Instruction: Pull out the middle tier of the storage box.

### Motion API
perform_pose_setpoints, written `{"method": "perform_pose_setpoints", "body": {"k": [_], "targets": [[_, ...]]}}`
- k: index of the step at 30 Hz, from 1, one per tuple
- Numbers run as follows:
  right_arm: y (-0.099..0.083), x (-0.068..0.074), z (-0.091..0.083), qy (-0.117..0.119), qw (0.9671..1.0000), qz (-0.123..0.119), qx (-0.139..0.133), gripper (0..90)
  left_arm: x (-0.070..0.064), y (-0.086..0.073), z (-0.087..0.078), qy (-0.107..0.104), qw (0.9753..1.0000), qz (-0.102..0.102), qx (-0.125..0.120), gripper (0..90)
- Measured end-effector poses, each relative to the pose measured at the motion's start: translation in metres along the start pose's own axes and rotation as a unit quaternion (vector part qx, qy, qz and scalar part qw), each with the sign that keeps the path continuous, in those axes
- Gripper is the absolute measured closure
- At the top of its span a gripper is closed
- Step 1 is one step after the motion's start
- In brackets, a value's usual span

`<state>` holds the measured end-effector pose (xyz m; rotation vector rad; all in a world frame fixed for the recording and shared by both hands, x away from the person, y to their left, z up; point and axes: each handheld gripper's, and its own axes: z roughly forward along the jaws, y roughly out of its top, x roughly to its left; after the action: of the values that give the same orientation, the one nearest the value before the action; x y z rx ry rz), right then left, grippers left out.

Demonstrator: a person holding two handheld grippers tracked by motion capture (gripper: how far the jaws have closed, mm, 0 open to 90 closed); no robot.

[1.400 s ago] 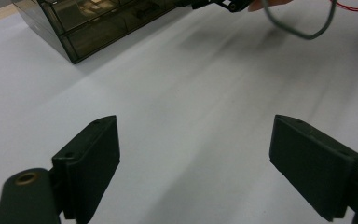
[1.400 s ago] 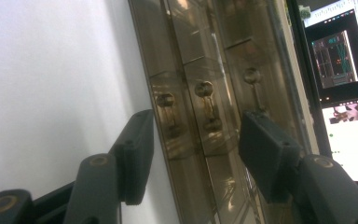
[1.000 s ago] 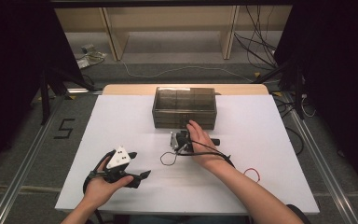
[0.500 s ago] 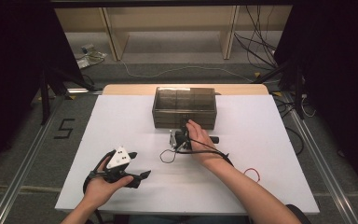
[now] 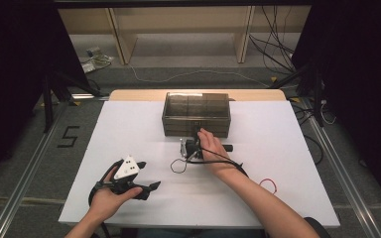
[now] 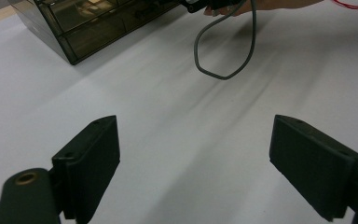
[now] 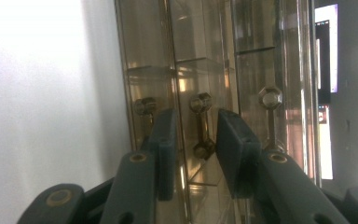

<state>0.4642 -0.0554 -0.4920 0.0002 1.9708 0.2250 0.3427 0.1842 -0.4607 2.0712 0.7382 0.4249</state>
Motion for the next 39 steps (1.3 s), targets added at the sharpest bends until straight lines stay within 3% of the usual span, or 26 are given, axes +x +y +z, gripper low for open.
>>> {"method": "perform_pose_setpoints", "body": {"k": [21, 39], "targets": [[0.007, 0.007, 0.002, -0.028, 0.9989, -0.032, 0.017, 76.7, 0.0, 0.0, 0.0, 0.0, 1.0, 0.003, 0.001, 16.1], [0.014, 0.013, 0.004, -0.054, 0.997, -0.032, 0.045, 79.7, 0.0, 0.0, 0.0, 0.001, 1.0, 0.004, 0.003, 16.4]]}}
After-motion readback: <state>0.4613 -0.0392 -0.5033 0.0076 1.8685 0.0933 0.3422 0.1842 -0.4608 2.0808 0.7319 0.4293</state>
